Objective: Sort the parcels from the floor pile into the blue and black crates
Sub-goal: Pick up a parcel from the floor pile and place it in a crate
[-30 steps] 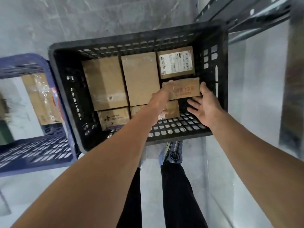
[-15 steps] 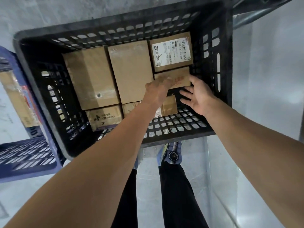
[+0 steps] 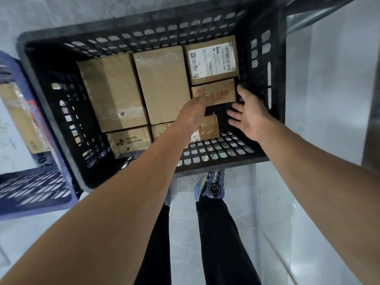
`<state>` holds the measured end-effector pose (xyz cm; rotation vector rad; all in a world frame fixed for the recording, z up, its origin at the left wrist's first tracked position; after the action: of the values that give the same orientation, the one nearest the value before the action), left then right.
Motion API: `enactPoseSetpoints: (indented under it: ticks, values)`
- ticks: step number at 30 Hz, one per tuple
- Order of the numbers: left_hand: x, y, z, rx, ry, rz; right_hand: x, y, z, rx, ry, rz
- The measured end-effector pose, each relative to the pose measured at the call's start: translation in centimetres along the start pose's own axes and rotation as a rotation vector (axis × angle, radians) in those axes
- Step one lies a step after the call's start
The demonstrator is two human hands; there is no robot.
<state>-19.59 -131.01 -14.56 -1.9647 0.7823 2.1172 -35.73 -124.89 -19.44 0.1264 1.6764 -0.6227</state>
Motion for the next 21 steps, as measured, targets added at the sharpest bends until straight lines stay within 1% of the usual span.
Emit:
enactPoseSetpoints:
  ticks: [4,10,14,21]
  values:
    - [-3.7,1.1,-1.6,-0.044,0.006,0.004,-4.5,-1.2,-0.3,-0.044,-0.014,-0.03]
    - [-12.1,3.8,-6.3,-0.119,0.054,0.144,-14.0,-6.6,2.2,-0.001,-0.096,-0.173]
    - [-20.5,6.2,-11.2,-0.207,0.105,0.238,-22.7,-11.9,5.2,-0.021,-0.145,-0.284]
    - [-37.1,10.6,-18.6,-0.359,0.128,0.364,-40.7,-19.7,11.4,-0.135,-0.235,-0.475]
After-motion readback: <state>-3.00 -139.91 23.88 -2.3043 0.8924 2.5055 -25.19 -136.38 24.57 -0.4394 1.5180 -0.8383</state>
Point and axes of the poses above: each hand's wrist, its own x-axis towards the middle knuckle, its own z-axis out of the palm, y = z × x, the point moved 9 cm from there along x, towards the middle knuckle, and after that the axes turned 2 degrees about -z, right-handed, at the moved point
